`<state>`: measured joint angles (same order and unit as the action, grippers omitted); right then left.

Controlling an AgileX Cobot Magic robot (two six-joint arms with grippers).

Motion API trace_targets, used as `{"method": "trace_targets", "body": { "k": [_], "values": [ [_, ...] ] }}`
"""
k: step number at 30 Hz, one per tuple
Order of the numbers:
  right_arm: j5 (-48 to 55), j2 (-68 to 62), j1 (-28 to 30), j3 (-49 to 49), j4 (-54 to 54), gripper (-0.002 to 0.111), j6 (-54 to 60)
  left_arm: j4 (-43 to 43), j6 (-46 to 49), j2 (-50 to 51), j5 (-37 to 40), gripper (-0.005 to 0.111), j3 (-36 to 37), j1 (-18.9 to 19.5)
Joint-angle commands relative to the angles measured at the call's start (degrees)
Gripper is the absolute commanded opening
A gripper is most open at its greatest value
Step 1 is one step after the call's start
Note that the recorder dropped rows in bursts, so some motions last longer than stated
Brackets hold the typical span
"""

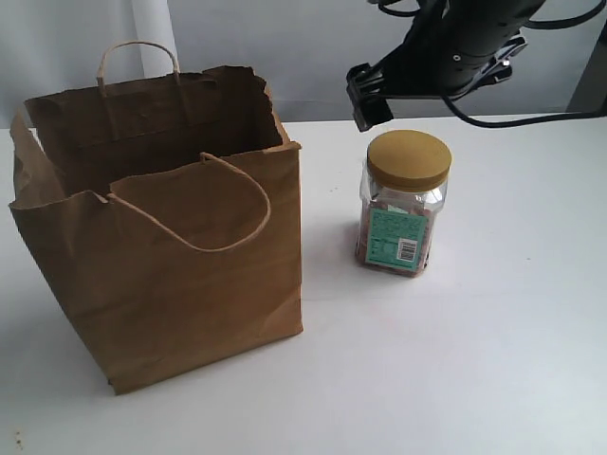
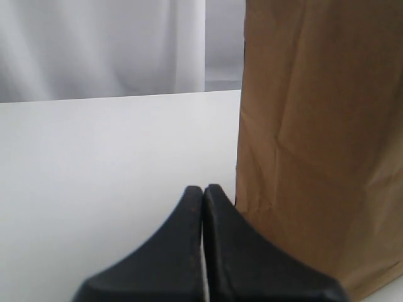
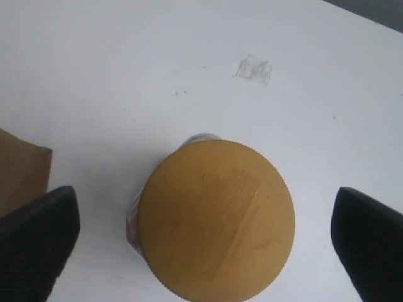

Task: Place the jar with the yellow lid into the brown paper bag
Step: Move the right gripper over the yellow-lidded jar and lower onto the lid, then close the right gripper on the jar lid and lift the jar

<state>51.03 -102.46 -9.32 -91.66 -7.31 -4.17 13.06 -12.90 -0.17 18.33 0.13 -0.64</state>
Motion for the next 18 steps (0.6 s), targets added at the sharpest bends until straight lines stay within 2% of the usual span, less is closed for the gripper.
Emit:
{"method": "trace_targets", "body": {
  "k": [1, 18],
  "values": [
    [-1.96, -0.35, 0.18, -0.37, -0.59, 0.105, -0.32, -0.22, -0.22, 0.17, -0.54, 0.001, -0.13, -0.30],
    [-2.32, -9.92, 0.18, -0.37, -4.35, 0.105, -2.50, -0.22, -0.22, 0.17, -0.54, 0.001, -0.13, -0.30]
  ]
}}
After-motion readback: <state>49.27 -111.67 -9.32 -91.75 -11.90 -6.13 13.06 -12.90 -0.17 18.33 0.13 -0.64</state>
